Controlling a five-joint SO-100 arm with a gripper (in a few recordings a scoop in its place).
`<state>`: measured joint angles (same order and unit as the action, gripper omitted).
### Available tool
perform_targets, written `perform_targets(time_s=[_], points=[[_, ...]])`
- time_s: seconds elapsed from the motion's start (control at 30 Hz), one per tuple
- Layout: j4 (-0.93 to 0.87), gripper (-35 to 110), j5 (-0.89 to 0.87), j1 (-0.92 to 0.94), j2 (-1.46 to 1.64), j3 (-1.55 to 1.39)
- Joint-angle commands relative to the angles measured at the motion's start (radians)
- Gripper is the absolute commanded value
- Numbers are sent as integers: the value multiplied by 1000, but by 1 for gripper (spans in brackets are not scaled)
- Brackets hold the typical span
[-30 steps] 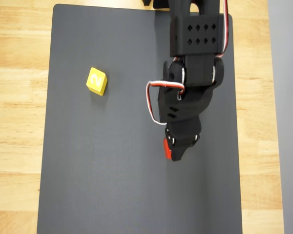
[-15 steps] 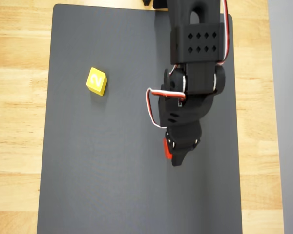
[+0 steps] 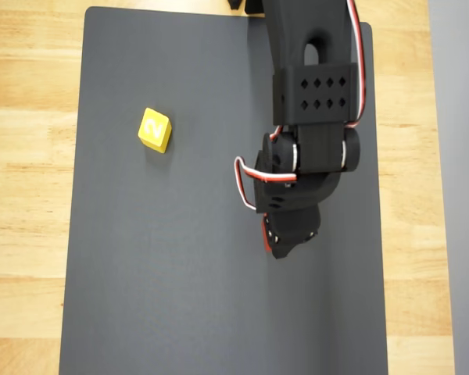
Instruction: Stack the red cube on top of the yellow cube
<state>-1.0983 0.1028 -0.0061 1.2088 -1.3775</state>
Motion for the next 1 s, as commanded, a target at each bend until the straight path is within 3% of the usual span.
perform_targets(time_s=[0.0, 0.53, 0.97], points=[[-3, 1, 17, 12, 31, 18], [18, 0, -6, 80, 238, -44], [14, 0, 29, 209, 538, -284]])
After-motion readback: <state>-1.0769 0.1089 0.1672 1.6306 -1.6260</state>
